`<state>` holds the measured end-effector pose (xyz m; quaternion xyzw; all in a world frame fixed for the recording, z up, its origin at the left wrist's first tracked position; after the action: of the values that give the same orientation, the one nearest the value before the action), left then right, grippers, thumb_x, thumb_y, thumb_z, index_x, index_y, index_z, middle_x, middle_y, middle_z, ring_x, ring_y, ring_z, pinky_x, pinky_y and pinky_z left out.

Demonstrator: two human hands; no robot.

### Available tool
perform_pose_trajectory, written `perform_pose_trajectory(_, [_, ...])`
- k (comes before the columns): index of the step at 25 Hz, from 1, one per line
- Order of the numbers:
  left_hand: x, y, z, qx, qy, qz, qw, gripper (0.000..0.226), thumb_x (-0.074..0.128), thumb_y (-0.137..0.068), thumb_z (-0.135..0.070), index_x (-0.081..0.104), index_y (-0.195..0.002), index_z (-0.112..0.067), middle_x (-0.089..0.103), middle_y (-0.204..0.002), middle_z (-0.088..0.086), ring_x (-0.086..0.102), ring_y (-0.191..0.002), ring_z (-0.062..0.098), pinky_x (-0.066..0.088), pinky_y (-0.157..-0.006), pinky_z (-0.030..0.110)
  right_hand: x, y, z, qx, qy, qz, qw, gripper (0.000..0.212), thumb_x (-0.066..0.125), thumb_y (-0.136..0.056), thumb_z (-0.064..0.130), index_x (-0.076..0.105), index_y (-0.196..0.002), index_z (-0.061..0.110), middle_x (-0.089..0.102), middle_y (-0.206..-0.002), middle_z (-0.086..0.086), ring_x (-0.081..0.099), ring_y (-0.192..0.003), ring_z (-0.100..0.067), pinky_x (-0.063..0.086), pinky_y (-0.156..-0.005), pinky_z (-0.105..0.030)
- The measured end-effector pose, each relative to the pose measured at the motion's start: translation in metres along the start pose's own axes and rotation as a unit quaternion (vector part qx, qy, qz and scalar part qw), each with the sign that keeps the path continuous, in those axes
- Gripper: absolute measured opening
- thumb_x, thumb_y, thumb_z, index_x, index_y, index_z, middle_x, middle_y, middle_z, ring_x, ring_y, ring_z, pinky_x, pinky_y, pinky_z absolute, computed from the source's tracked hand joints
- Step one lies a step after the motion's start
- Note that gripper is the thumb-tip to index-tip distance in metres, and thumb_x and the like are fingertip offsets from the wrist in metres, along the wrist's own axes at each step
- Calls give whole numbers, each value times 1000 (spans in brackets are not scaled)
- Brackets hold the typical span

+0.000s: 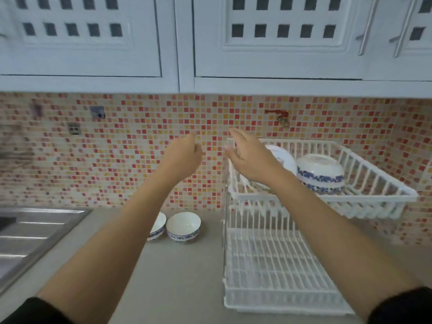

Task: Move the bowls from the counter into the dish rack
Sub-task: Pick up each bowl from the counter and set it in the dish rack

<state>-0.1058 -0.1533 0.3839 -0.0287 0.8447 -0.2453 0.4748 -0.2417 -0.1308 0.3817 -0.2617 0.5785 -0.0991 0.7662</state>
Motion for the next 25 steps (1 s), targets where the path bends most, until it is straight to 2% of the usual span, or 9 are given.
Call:
perform_pose_trajectory(4, [13,10,79,-38,-4,50,998,49,30,-102,-25,31,-147,-5,59,-129,20,62,-105,32,50,-85,36,65,-25,42,43,-22,26,998,57,29,-101,34,17,-150,8,19,-159,-9,18,-146,-25,18,-118,-40])
perform_pose_trajectory(7, [49,16,125,-64,-22,98,993,43,32,-102,-24,45,-134,2,62,-121,25,62,-101,35,47,-82,36,126,-30,44,100,-60,57,992,58,33,-100,32,17,-149,6,23,-157,-13,25,-143,-29,27,-114,-43])
perform_pose_trajectory(10, [100,22,171,-117,-19,140,983,41,34,-101,-23,50,-126,4,61,-122,25,59,-105,36,46,-85,38,193,-17,23,167,-77,87,979,58,37,-98,34,24,-146,3,33,-149,-18,36,-135,-34,37,-108,-46])
perform_pose_trajectory(15, [186,37,240,-191,-20,188,963,41,34,-101,-25,53,-118,6,61,-119,27,57,-110,40,46,-89,40,300,0,-22,252,-63,149,954,59,36,-99,34,22,-146,2,32,-148,-18,36,-133,-34,36,-105,-42])
perform_pose_trajectory(19, [242,33,279,-203,-28,196,959,34,34,-99,-13,53,-124,1,61,-120,21,57,-110,38,45,-89,39,373,-5,-55,307,-52,175,934,51,39,-98,37,38,-134,3,45,-137,-16,46,-124,-32,41,-97,-40])
perform_pose_trajectory(22, [282,24,307,-232,3,201,952,34,34,-98,-16,51,-126,-4,63,-117,19,59,-107,38,46,-86,38,423,-12,-76,364,-85,170,912,53,43,-96,38,38,-135,2,47,-138,-16,48,-124,-32,39,-99,-39])
perform_pose_trajectory(25, [314,14,324,-271,43,211,938,39,35,-100,-26,48,-131,-6,62,-123,19,58,-114,37,45,-94,39,461,-13,-94,421,-144,159,881,59,48,-95,36,31,-144,7,42,-145,-15,44,-131,-32,35,-107,-38])
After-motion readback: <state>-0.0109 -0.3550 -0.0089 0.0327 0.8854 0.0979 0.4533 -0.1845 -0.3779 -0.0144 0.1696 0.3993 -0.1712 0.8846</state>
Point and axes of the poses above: each hand's wrist, its own y-axis away from the middle knuckle, its own x-axis out of the palm, z = x × y, the point moved 9 cm from there along -y, towards the middle knuckle
